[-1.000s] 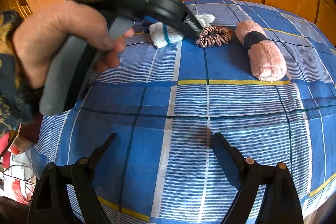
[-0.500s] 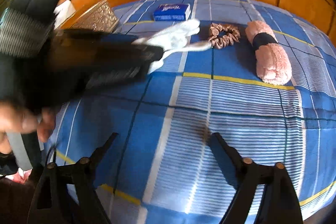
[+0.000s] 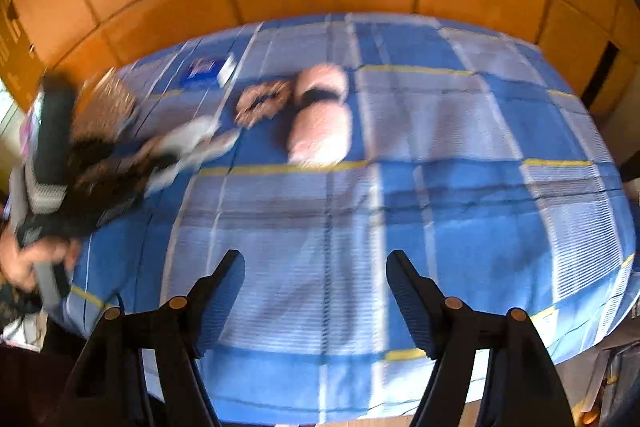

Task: Organize soft objects
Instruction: 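Grasp the white gloves with the left gripper and lift them, then grasp the blue Tempo tissue pack with the right gripper while the left gripper holds the gloves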

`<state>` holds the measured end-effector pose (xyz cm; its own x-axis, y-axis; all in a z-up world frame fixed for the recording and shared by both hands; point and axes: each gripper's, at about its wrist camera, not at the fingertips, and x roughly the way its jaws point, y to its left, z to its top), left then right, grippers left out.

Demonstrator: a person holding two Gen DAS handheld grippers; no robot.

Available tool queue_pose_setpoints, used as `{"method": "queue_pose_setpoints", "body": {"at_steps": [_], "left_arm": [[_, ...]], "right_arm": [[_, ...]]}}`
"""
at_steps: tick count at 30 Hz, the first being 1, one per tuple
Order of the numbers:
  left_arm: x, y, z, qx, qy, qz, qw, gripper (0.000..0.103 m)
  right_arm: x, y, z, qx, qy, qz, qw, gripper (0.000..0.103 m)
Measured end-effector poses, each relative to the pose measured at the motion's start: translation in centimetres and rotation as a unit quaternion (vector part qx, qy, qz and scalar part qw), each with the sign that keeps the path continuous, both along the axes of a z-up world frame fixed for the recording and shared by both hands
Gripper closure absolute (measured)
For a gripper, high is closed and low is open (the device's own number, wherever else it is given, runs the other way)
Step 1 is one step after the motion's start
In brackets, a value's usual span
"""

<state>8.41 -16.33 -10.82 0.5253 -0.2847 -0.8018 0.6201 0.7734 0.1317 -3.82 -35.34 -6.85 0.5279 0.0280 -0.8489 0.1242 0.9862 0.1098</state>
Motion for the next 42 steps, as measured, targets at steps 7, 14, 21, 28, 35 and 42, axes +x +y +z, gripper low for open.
{"method": "queue_pose_setpoints", "body": {"at_steps": [7,14,21,28,35,42], "left_arm": [[-4.7,2.3,-0.1,-0.006,-0.038,-0.056,0.9977,0.069],[-4.7,3.9,0.2,-0.051,-0.023,-0.038,0.9977,0.069],[-6.2,6.3,0.5,-0.072,-0.001,-0.042,0.9965,0.069],[-5.7,7.1,0.3,-0.097,0.015,-0.047,0.9941,0.069],[-5.1,7.6,0.0,-0.114,0.026,-0.054,0.9916,0.069],[-5.1,7.8,0.0,-0.122,0.030,-0.051,0.9907,0.069]], "right_arm": [[4.1,-1.4,1.9,-0.016,-0.035,0.023,0.999,0.030],[11.0,1.8,3.4,-0.054,-0.055,0.141,0.987,0.030],[20.0,8.4,1.7,-0.117,-0.018,0.271,0.955,0.029],[26.9,15.2,-1.7,-0.199,0.028,0.379,0.903,0.028],[30.3,19.0,-4.8,-0.264,0.069,0.441,0.855,0.019],[32.1,17.4,-5.1,-0.172,0.100,0.415,0.888,0.041]]}}
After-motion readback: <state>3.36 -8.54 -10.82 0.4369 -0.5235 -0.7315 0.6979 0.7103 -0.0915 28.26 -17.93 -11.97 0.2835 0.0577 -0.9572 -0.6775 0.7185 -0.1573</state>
